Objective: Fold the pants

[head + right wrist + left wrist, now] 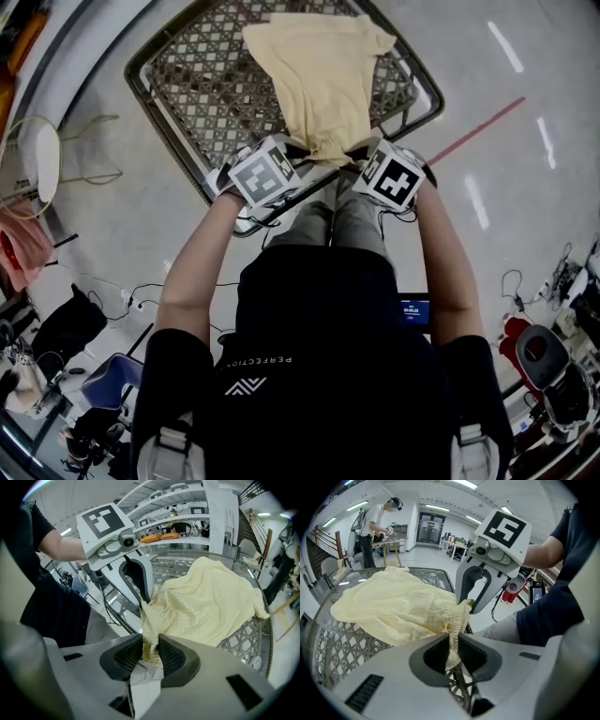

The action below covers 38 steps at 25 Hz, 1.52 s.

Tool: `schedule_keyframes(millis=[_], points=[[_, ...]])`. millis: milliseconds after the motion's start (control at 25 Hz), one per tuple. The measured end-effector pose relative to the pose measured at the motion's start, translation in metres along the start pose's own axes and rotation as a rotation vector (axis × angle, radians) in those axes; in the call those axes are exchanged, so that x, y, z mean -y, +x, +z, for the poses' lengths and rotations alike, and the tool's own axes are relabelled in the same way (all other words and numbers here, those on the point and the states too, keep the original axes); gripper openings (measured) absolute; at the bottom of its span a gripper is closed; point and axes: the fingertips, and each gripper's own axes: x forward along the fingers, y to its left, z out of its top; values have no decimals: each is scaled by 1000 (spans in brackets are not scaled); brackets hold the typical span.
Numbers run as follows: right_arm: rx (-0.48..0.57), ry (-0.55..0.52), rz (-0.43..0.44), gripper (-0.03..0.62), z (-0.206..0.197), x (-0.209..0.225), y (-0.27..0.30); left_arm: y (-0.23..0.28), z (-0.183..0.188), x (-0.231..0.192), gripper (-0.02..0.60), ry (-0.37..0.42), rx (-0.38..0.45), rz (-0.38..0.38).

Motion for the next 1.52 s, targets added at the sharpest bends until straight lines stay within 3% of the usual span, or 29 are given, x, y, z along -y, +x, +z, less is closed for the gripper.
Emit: schedule_keyframes(millis=[200, 480, 760, 1280, 1520], points=[[0, 10, 62, 110, -1, -23, -8, -9, -3, 24, 57, -15, 9, -44], [2, -4, 49, 110, 9, -31, -21, -23, 0, 32, 54, 0, 37, -64], [-29, -52, 73, 110, 17, -45, -48, -54, 18, 45, 52, 64, 27, -78], [27, -44, 126, 110, 42, -13, -69, -55, 34, 23, 52, 45, 27, -70], [23, -28, 132, 110, 51, 9, -72, -49, 43, 11, 71, 76, 41, -16]])
